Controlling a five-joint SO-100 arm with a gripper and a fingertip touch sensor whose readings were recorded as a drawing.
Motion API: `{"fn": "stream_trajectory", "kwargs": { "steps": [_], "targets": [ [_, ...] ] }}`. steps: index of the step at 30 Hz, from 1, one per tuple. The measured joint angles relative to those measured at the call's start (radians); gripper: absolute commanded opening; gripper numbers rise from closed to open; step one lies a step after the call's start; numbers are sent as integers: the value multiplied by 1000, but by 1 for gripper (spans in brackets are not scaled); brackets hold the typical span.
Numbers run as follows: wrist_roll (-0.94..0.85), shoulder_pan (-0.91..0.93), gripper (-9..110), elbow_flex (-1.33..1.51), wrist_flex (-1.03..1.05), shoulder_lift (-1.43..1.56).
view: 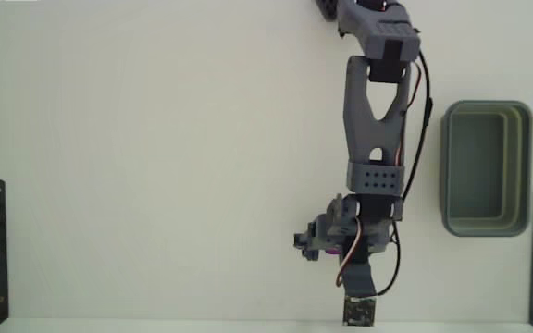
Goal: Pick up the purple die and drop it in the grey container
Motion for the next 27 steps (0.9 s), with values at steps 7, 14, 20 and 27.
{"fn": "stream_trajectory", "kwargs": {
  "steps": [7,14,20,27],
  "targets": [
    [0,0,75,0,0,0],
    [0,0,74,0,0,0],
    [0,0,72,0,0,0],
    [0,0,70,0,0,0]
  ]
}}
